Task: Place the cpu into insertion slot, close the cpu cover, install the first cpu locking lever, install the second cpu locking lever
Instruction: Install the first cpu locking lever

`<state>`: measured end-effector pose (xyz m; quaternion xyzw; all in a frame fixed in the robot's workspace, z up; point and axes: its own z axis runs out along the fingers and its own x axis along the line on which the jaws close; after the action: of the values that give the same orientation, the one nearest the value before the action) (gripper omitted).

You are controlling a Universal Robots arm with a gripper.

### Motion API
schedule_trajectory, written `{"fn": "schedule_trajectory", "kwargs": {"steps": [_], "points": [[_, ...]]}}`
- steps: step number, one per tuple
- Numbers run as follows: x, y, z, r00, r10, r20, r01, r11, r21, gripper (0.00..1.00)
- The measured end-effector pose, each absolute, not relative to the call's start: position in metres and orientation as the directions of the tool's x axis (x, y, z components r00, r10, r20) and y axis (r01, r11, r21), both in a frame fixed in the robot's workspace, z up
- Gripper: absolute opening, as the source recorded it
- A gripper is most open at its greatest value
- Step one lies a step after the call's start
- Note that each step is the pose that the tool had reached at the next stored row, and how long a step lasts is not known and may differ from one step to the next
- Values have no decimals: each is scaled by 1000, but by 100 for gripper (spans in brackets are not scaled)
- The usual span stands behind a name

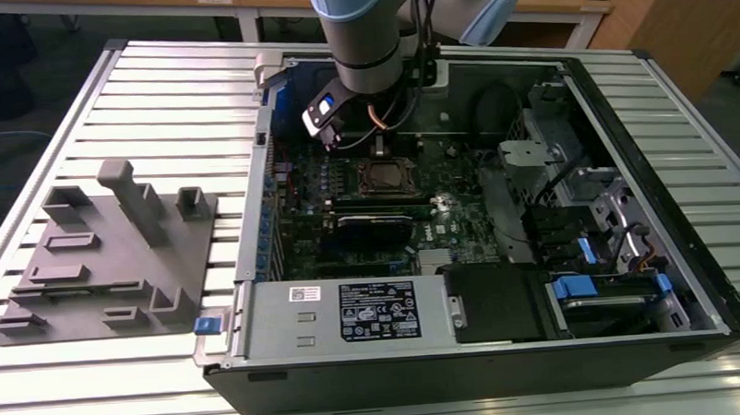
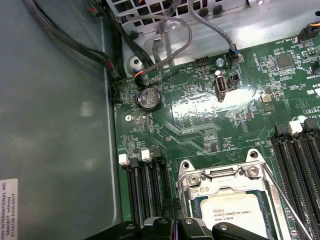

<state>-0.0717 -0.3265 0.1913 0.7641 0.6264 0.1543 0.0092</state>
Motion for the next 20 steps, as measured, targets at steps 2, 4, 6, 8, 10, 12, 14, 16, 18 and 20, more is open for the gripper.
{"fn": "schedule_trajectory", "kwargs": {"steps": [2, 4, 6, 8, 10, 12, 14, 16, 18, 20], "points": [[-72, -327, 191, 168, 960, 224, 954, -215, 207, 11], [-72, -327, 191, 168, 960, 224, 954, -215, 207, 11], [-72, -327, 191, 168, 960, 224, 954, -215, 207, 11], [-72, -327, 191, 168, 960, 224, 954, -215, 207, 11], [-72, -328, 191, 168, 960, 224, 954, -215, 207, 11], [-72, -328, 191, 168, 960, 224, 954, -215, 207, 11], [-72, -329, 191, 168, 960, 224, 954, -215, 207, 11], [-72, -329, 191, 168, 960, 224, 954, -215, 207, 11], [-72, -329, 191, 168, 960, 224, 954, -215, 207, 11], [-72, -329, 191, 168, 960, 224, 954, -215, 207, 11]]}}
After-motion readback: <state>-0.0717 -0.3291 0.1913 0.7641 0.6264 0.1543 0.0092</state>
